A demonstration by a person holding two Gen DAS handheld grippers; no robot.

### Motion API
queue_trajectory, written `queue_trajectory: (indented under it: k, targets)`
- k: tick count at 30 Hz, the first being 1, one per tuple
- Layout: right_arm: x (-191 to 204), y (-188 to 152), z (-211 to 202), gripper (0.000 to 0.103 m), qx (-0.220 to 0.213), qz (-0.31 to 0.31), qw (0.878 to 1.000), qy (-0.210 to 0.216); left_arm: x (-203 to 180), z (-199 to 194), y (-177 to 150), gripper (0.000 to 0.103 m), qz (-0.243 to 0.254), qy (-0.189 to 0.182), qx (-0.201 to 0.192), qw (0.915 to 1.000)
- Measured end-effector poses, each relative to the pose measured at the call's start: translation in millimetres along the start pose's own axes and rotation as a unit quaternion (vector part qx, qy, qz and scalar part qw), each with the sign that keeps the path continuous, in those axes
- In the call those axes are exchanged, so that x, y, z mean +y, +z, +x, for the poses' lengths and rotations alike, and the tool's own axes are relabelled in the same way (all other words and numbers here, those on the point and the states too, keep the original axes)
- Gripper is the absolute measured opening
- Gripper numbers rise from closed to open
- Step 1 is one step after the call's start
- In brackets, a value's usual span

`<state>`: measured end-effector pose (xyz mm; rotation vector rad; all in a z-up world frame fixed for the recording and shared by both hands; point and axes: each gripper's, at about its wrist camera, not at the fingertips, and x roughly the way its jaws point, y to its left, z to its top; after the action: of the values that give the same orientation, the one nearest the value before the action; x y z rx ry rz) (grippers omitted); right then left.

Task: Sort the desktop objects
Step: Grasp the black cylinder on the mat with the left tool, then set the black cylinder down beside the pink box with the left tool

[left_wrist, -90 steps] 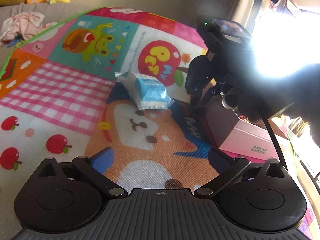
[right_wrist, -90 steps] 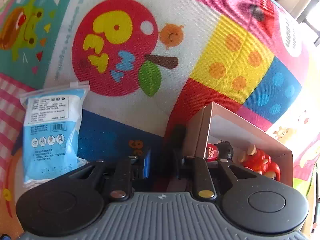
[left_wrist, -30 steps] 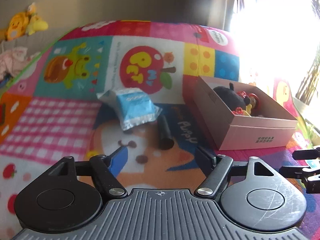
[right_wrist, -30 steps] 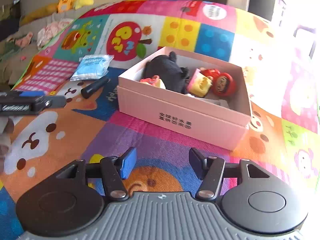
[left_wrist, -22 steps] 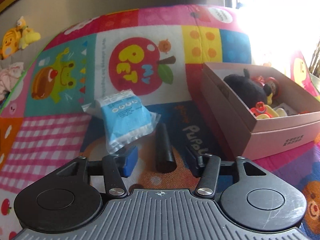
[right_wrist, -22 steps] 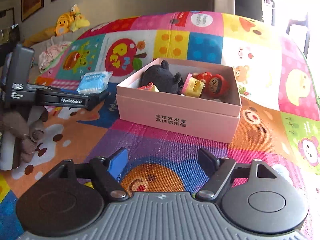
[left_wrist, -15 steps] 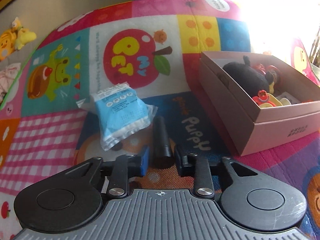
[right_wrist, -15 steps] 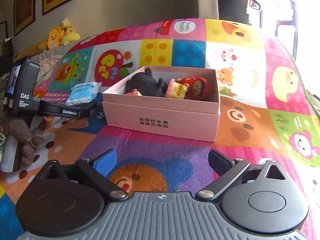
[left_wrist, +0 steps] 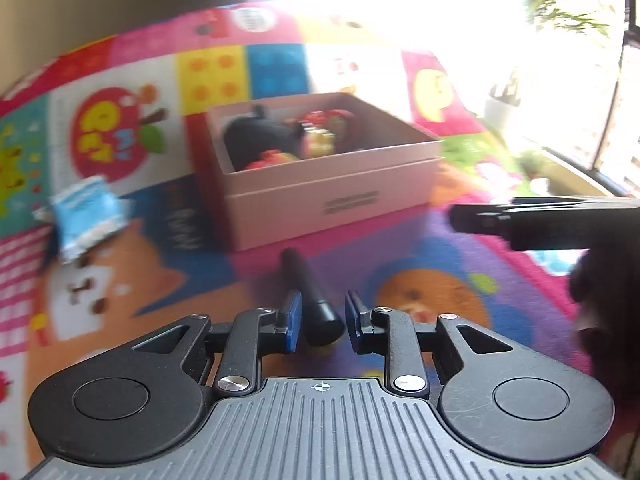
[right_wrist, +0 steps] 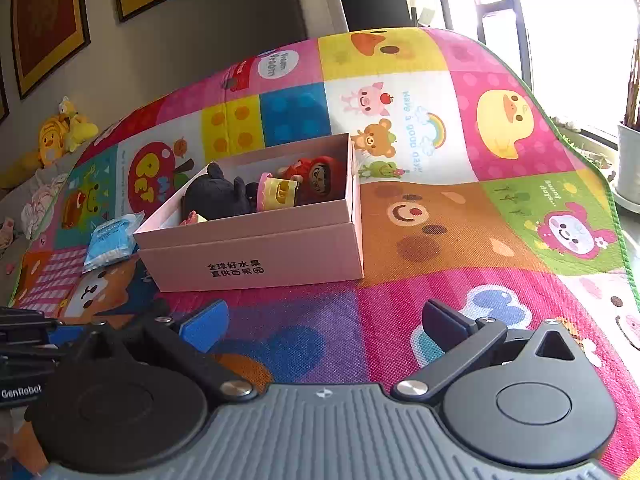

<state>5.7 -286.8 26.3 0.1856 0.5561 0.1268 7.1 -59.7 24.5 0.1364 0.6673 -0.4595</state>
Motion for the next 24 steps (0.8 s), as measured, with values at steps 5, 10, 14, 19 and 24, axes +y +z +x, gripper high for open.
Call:
queue_trajectory:
  k: [5,10,14,19,24]
  targets:
    - [-2.3,-0.1,1.5,0.103,0.002,0.01,1.0,-0.006,-25.6,8.5,11.7,0.027,0.044,-0.045,-0.018,0.9978]
    - [-8.6,0.5,0.4,0.103,-0.002,0.031,0.999,-0.008,-27.4,16.6,10.8,0.036,0.032,-0.08,-0.001,0.9963]
    - [-10.1,0.8,0.7,0.103,0.0,0.038,0.999,-0.004,-20.4,11.7,3.5,0.052,0.03,-0.07,0.007,0.9971]
    - [4.7,0.7,7.2,0.103,0.031,-0.011,0.999,0.005,7.0,0.8,-1.3,0.072,0.015,-0.012,0.002,0.9998]
    - [15.8,0.9,24.9,0.101,0.087,-0.071,0.992,-0.053,39.0,-5.6,-3.8,0.078,-0.043,0.022,0.004,0.9988]
